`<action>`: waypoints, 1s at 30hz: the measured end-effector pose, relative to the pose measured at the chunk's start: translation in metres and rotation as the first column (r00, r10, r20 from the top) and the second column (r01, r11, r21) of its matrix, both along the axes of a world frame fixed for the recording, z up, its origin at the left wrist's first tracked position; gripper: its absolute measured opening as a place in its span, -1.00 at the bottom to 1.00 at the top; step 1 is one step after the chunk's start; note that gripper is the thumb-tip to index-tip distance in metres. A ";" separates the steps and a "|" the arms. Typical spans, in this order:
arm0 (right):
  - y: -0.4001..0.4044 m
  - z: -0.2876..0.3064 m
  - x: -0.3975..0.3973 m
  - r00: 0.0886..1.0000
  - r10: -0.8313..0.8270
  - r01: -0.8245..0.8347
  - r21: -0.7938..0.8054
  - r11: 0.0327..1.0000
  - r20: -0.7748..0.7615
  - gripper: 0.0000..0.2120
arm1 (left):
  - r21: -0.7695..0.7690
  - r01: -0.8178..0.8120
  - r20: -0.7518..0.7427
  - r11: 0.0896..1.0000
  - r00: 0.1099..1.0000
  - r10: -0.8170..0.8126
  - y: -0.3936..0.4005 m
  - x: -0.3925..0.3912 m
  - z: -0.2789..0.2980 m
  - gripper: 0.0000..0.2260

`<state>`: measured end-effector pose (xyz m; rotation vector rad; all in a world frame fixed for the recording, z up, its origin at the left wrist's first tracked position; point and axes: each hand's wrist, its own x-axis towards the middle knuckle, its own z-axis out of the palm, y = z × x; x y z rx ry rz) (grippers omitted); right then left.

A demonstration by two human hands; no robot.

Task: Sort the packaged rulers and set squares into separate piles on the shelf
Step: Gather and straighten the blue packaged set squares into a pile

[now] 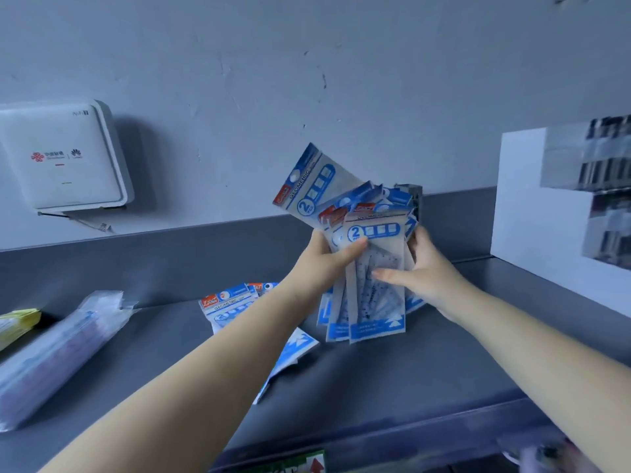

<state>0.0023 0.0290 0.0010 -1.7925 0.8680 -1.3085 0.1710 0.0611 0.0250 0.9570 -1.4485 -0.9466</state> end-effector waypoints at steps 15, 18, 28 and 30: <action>0.002 0.003 0.000 0.996 -0.083 0.084 0.046 0.995 -0.031 -0.22 | -0.224 -0.213 0.152 0.951 0.956 0.251 0.002 0.021 0.058 -0.75; 0.000 0.003 0.002 0.998 -0.057 0.058 0.040 0.998 -0.033 -0.31 | -0.248 -0.168 0.299 0.954 0.924 0.240 -0.003 0.024 0.058 -0.77; -0.003 0.003 0.007 0.997 0.068 -0.066 0.054 0.996 -0.043 -0.32 | 0.012 0.055 0.119 0.998 0.991 -0.056 0.000 0.020 0.009 -0.18; -0.002 -0.001 0.009 0.996 0.077 -0.071 0.097 0.993 -0.052 -0.30 | 0.089 0.100 0.102 0.991 0.989 -0.109 0.002 0.011 0.002 -0.31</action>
